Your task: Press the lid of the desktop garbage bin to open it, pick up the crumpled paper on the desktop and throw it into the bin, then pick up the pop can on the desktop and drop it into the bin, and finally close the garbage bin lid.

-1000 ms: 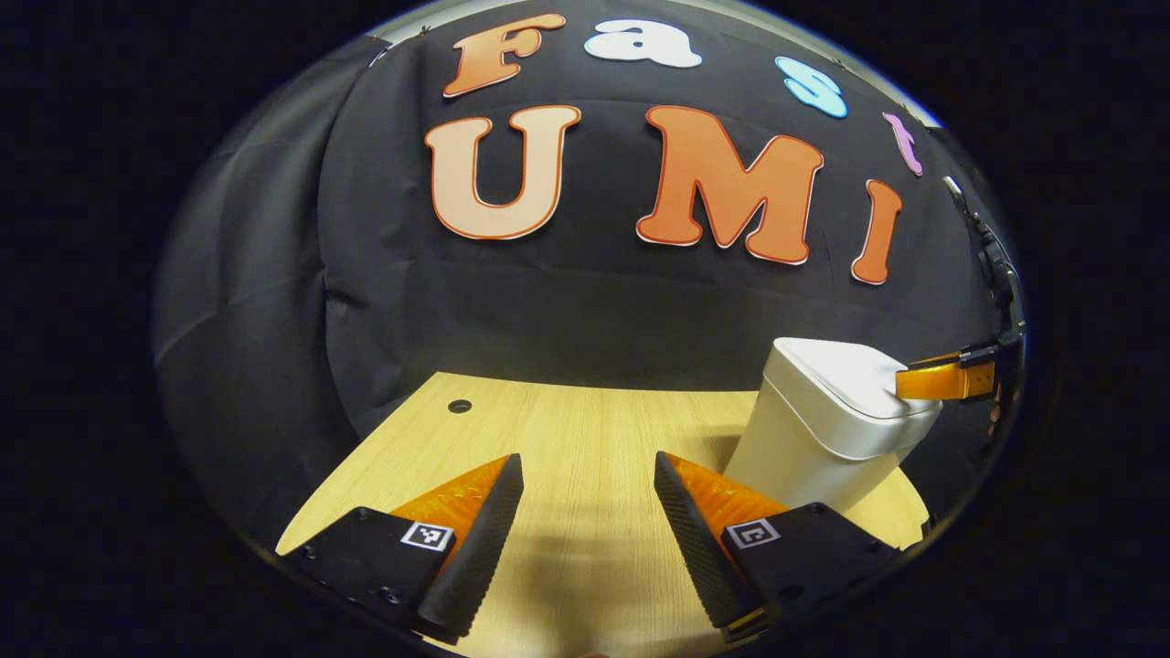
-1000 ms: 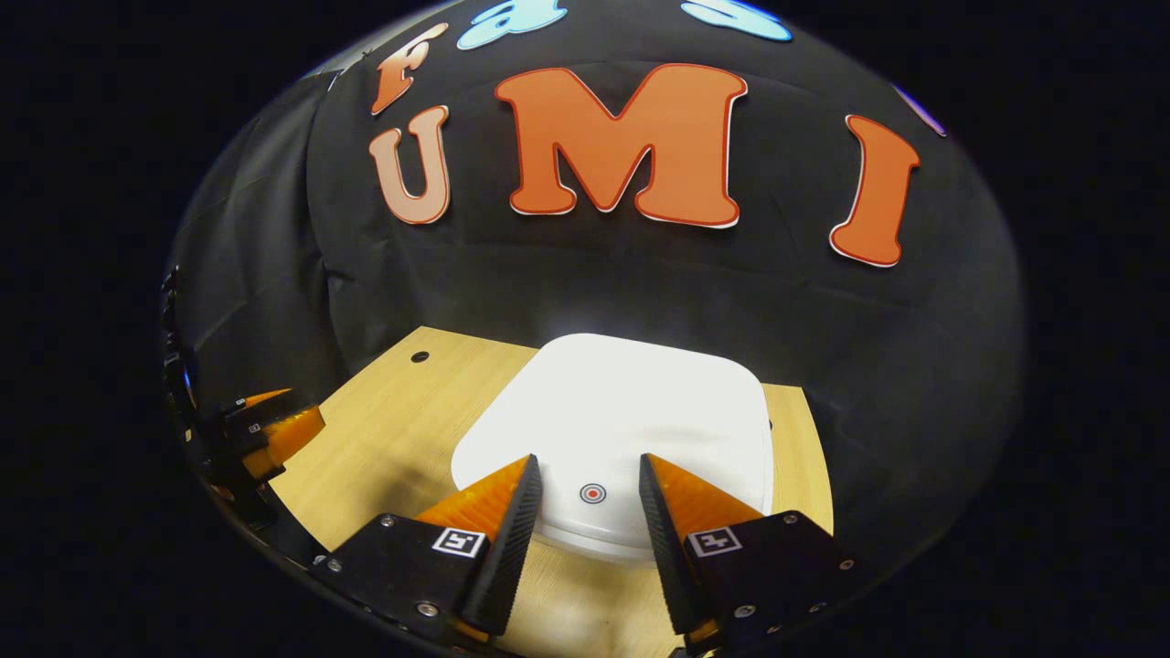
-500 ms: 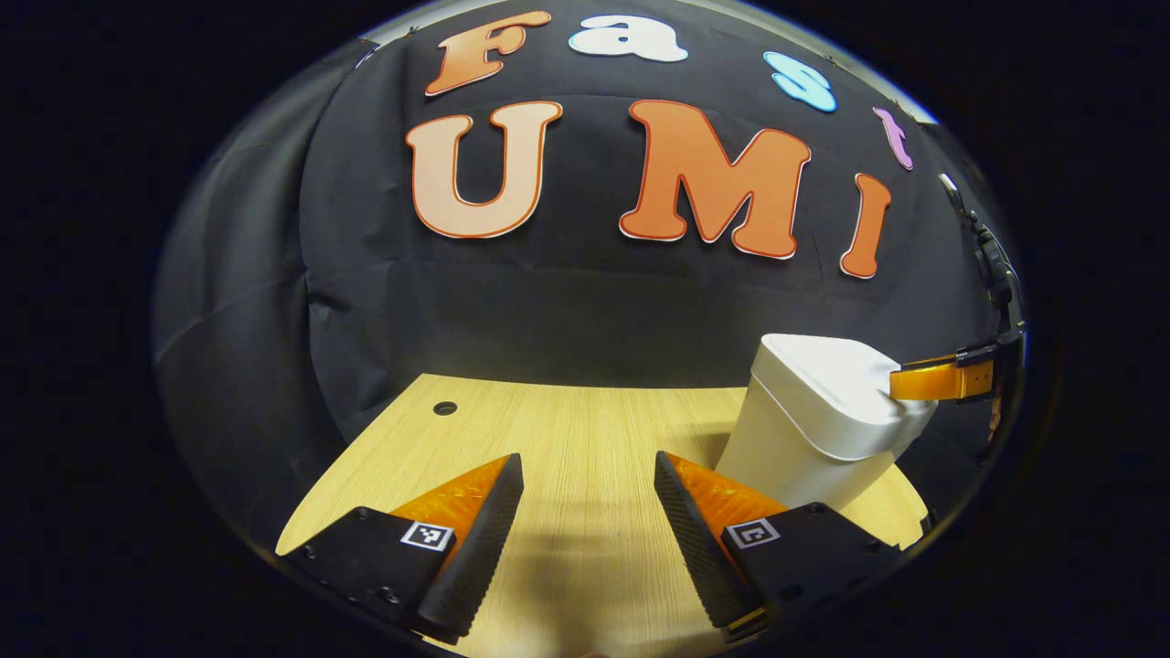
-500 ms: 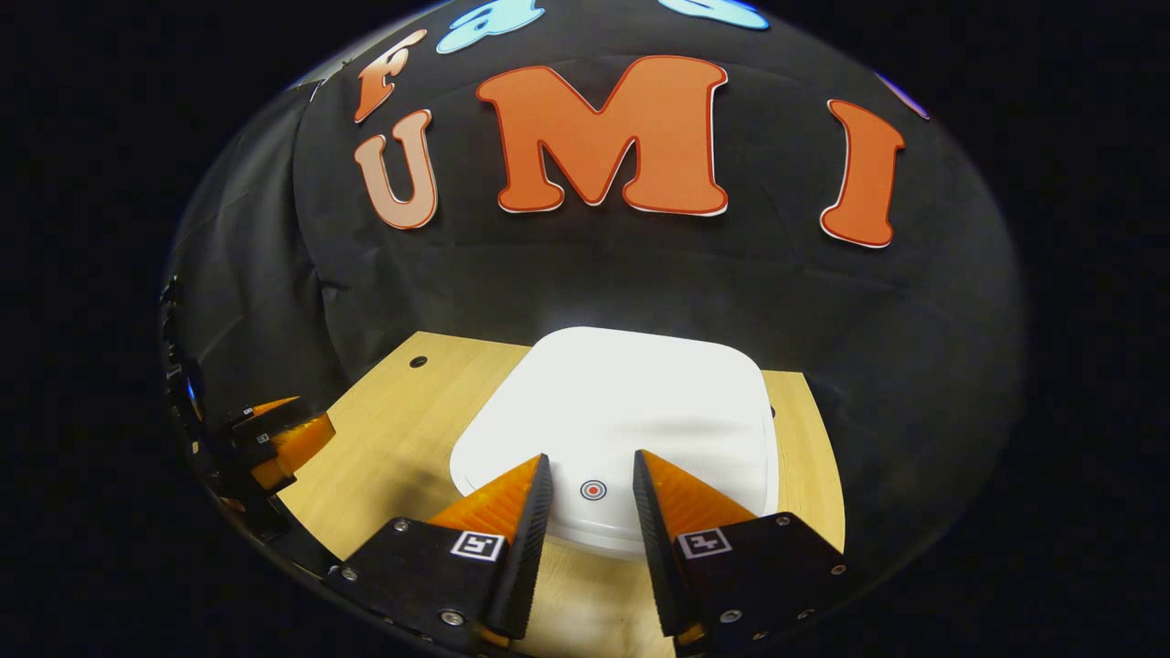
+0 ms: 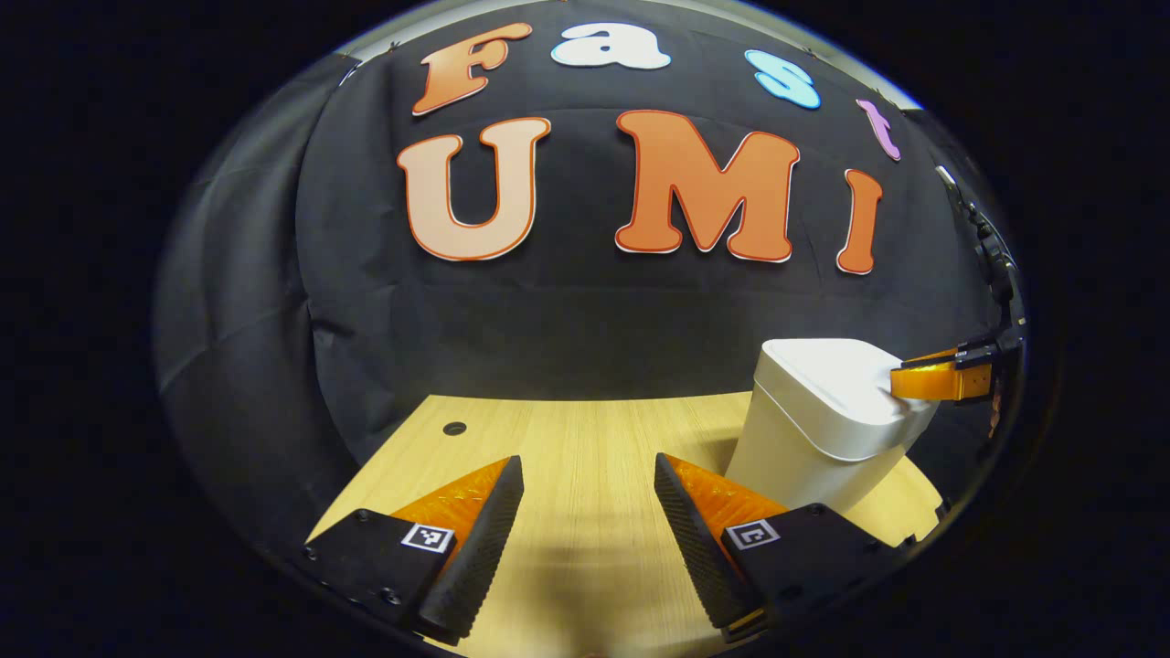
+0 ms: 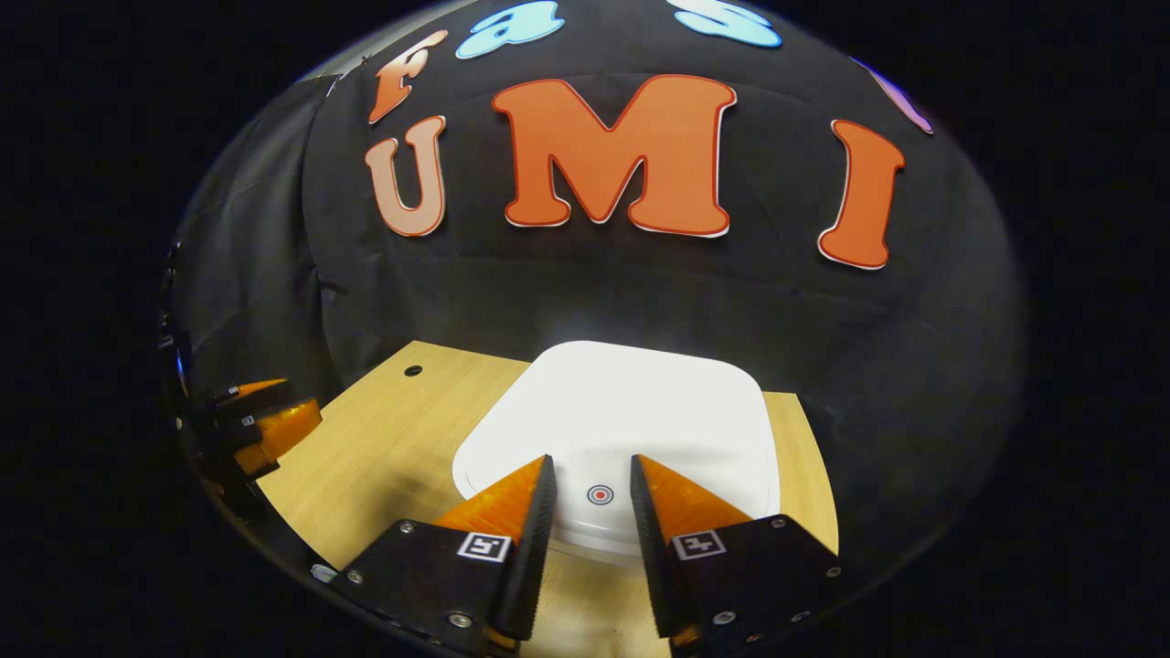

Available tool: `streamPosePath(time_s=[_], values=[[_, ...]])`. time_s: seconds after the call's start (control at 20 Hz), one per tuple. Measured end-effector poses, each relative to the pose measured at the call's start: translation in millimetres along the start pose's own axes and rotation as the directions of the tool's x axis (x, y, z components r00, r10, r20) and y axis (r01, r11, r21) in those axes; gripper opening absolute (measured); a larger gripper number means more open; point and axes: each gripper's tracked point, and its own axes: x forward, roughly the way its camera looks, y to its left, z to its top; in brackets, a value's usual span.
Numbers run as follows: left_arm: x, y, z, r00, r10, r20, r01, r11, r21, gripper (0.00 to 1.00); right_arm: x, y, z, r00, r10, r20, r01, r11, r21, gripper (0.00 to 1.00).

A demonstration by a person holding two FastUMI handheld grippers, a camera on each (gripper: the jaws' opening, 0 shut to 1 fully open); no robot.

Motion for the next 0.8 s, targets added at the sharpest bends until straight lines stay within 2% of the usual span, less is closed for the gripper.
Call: streamPosePath(time_s=[0.1,0.2,0.25,0.3,0.35,0.5,0.6,0.7,0.75,0.8], values=[[0,4,12,1.0,-0.004,0.023,0.004,1.0,0.003,0.89,1,6,1,1.0,0.004,0.02,-0.004,1.0,-0.002,0.64],[-2,7,27,0.999,-0.004,0.047,0.005,1.0,-0.015,0.93,0,11,4,0.999,0.001,0.039,-0.001,1.0,-0.001,0.71],[-2,10,34,0.998,-0.002,0.06,0.004,1.0,-0.023,0.89,1,15,5,0.999,0.006,0.043,-0.006,1.0,0.001,0.72],[-4,13,42,0.997,-0.004,0.074,0.006,0.999,-0.031,0.92,0,21,6,0.999,0.012,0.052,-0.012,1.0,0.005,0.74],[-5,14,51,0.996,-0.006,0.089,0.009,0.999,-0.034,0.92,-2,25,10,0.997,0.016,0.071,-0.017,1.0,0.006,0.7],[-12,18,73,0.989,-0.002,0.15,0.003,1.0,-0.005,0.92,-7,38,26,0.989,0.02,0.145,-0.019,1.0,-0.01,0.83],[-19,18,88,0.982,-0.003,0.19,0.006,1.0,-0.014,0.89,-10,48,35,0.982,0.034,0.184,-0.035,0.999,0.002,0.88],[-26,17,100,0.973,0.0,0.23,0.007,1.0,-0.029,0.92,-15,54,45,0.974,0.035,0.225,-0.041,0.999,0.02,0.92],[-29,19,106,0.969,0.005,0.248,0.002,1.0,-0.026,0.88,-16,57,51,0.968,0.031,0.249,-0.039,0.999,0.025,0.93],[-33,20,109,0.964,0.01,0.267,-0.005,1.0,-0.02,0.92,-18,58,57,0.961,0.025,0.274,-0.033,0.999,0.024,0.95]])
